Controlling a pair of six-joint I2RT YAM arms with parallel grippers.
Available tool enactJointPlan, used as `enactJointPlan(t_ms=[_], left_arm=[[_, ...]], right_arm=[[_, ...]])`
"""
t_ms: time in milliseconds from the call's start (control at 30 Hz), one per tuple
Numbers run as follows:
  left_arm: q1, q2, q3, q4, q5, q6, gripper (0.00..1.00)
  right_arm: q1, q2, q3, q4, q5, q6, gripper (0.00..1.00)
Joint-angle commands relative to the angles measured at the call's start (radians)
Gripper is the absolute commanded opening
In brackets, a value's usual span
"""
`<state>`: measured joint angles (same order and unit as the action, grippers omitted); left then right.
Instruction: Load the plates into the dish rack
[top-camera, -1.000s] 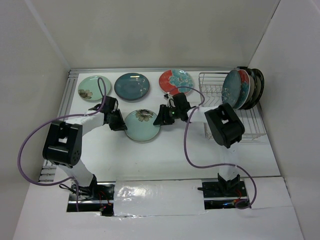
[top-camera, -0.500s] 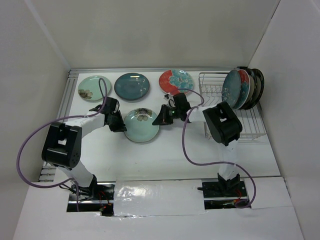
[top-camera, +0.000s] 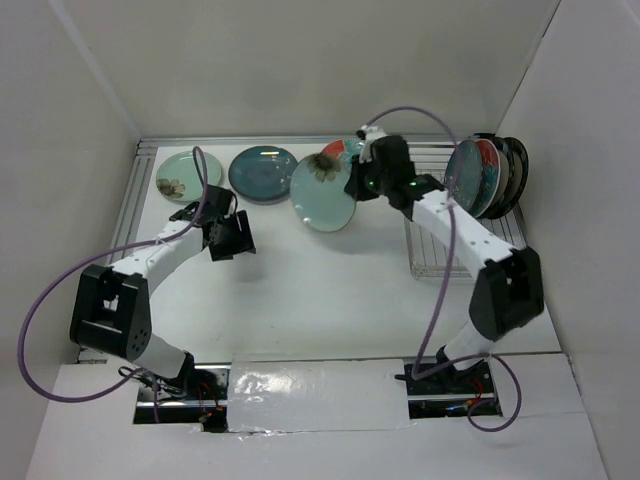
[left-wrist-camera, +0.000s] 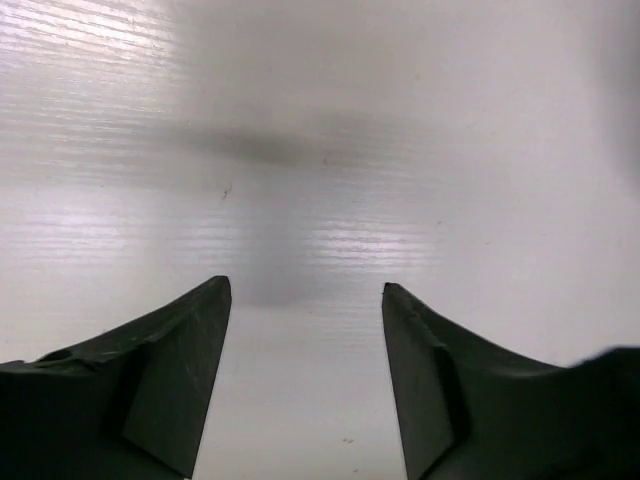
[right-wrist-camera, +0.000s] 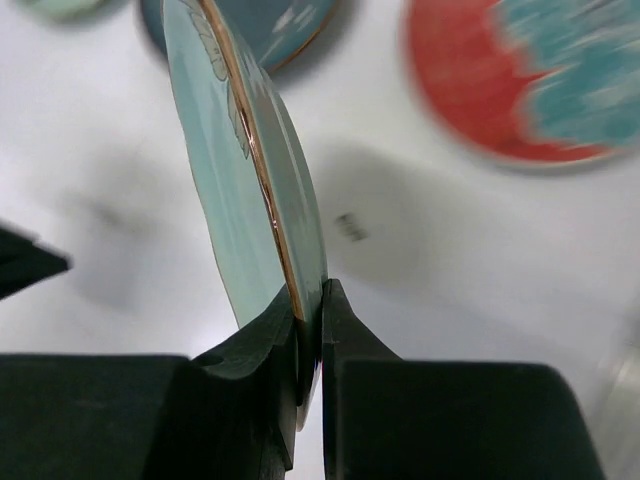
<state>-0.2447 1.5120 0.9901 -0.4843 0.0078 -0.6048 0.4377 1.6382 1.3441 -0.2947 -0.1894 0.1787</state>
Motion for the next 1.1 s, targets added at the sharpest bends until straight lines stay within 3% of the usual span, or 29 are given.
enactJointPlan(t_ms=[0, 200, 267, 433, 667, 1067], left_arm=[[-0.001, -0.042, 0.03, -0.016, -0.023, 0.019, 0.76], [-0.01, -0.053, -0.002, 0.026, 0.008, 0.019, 0.84], [-0.021, -0.053, -0.013, 0.036, 0.008, 0.028, 0.88], [-0.041, -0.044, -0.022, 0.046, 0.018, 0.028, 0.92], [-0.059, -0.033, -0.022, 0.055, 0.047, 0.028, 0.94], [-0.068, -0.033, -0.022, 0.073, 0.066, 0.028, 0.94]], right_arm=[[-0.054, -0.196, 0.099, -0.001, 0.243, -0.125, 0.0], [-0.172, -0.379, 0.032, 0.123, 0.531, -0.284, 0.0], [-0.236, -0.415, -0.006, 0.193, 0.562, -0.35, 0.0], [-0.356, -0.416, -0.04, 0.282, 0.571, -0.456, 0.0], [-0.465, -0.37, -0.086, 0.356, 0.556, -0.469, 0.0], [-0.524, -0.226, -0.166, 0.428, 0.512, -0.409, 0.0]])
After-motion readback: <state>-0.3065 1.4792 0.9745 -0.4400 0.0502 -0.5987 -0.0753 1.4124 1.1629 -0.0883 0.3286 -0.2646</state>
